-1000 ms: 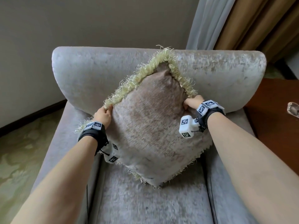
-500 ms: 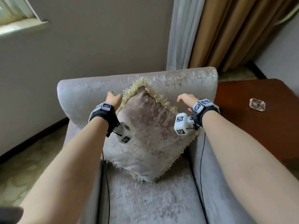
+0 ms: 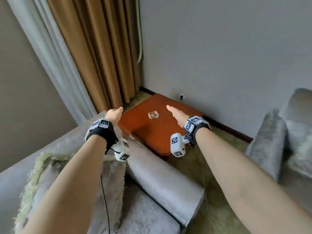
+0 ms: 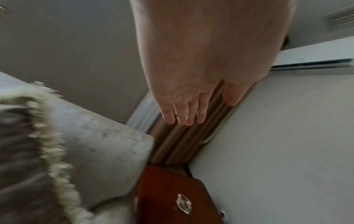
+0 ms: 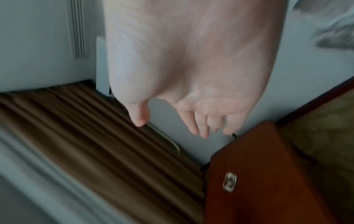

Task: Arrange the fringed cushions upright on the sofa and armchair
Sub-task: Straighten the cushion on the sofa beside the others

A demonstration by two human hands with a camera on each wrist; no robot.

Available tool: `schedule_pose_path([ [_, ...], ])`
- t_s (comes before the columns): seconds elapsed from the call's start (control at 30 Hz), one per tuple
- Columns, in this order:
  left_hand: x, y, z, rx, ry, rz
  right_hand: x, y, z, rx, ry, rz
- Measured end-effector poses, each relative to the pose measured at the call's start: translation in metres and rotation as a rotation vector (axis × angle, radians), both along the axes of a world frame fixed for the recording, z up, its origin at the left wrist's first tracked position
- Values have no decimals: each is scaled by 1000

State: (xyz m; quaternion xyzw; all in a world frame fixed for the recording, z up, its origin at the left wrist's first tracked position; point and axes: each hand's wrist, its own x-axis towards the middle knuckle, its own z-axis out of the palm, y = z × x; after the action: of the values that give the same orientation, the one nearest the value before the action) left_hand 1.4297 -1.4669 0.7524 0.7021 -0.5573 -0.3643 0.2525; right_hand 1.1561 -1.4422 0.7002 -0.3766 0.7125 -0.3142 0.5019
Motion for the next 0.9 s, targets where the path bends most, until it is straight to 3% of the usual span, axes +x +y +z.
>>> schedule_pose_path([
  [0.1,-117,5,23,-21,52,-168,-105,44,19,-31,24,-152],
  [0.2,-237,19,31,-41,78,-387,-169,128,85,-108,7,-297],
  [0.27,-321,32,34,-44,95,-518,-232,170,98,-129,5,-394],
  [0.37,-448,58,37,-18,116,-643,-347,221,89,-127,43,-612],
  [0.57,-671,129,26,-3,118,-865,-483,329,93,-222,-50,-796],
  [0.77,-829,210,8,9,107,-1142,-597,398,68,-179,-85,-980],
  [0.9,-919,231,-20,19,140,-1246,-673,429,44,-161,-74,-1056],
])
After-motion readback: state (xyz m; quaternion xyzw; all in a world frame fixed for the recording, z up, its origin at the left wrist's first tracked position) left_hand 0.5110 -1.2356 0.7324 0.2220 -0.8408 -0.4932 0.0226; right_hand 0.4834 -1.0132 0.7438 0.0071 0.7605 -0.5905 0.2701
